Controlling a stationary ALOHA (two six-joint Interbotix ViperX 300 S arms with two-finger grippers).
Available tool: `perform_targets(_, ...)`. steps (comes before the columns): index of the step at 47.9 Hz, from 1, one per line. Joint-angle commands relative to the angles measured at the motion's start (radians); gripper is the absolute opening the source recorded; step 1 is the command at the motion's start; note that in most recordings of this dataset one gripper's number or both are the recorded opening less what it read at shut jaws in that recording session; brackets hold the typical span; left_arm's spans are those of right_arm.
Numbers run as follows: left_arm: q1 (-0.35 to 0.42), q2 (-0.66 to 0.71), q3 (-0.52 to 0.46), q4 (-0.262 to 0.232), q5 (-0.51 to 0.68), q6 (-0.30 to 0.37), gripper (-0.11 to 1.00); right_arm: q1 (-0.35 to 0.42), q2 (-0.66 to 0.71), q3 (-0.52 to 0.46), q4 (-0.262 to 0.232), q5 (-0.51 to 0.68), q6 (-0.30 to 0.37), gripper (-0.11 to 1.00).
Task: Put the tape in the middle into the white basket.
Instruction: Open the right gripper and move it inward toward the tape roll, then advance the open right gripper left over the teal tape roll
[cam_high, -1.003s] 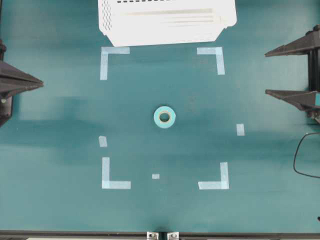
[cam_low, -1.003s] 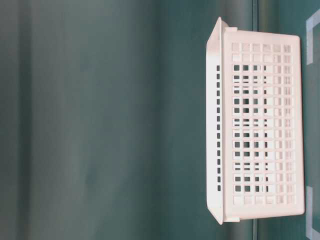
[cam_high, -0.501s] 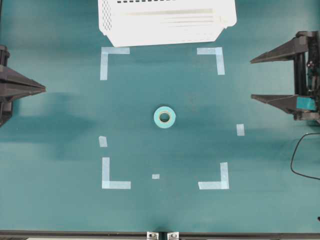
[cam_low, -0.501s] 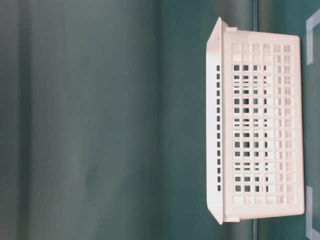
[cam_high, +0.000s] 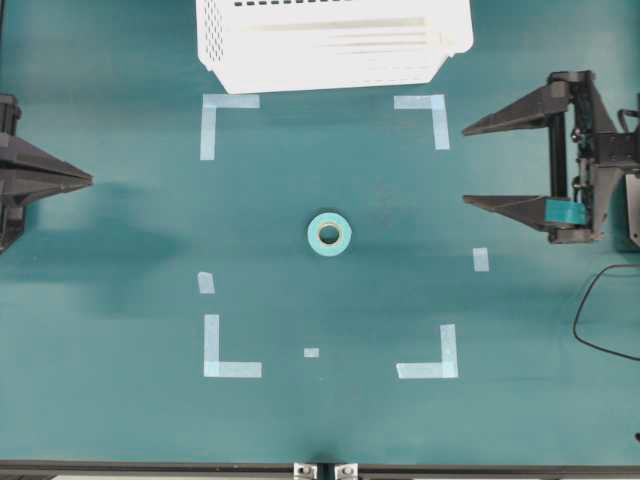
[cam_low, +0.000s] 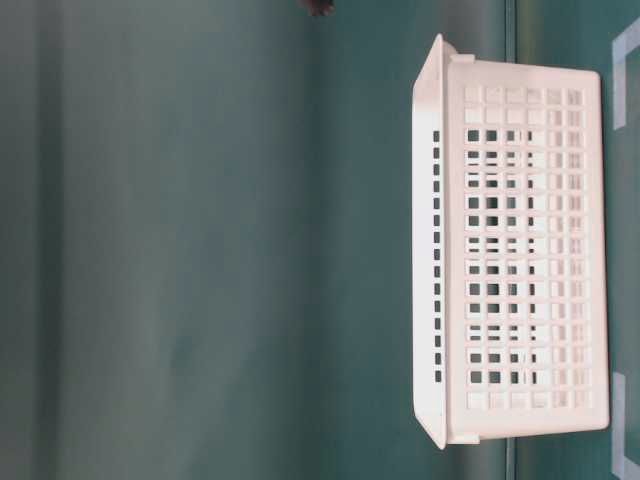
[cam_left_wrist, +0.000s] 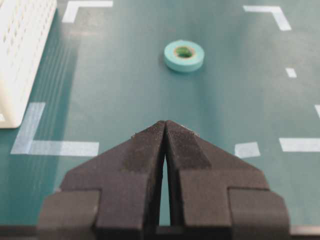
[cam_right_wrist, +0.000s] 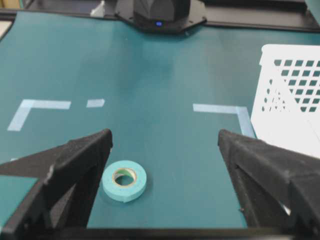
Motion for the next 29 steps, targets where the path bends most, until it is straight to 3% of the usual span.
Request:
perform_targets(1, 0.0, 0.0, -0.009, -0.002, -0.002, 0.003, -0.11, -0.002, 0.038, -0.038, 0.002, -0.011, 0.003, 1.0)
perform_targets(29, 0.0, -0.014, 0.0, -0.002, -0.003, 0.006, -0.11, 0.0, 0.275, -0.141, 0.002, -0.031, 0.058, 1.0)
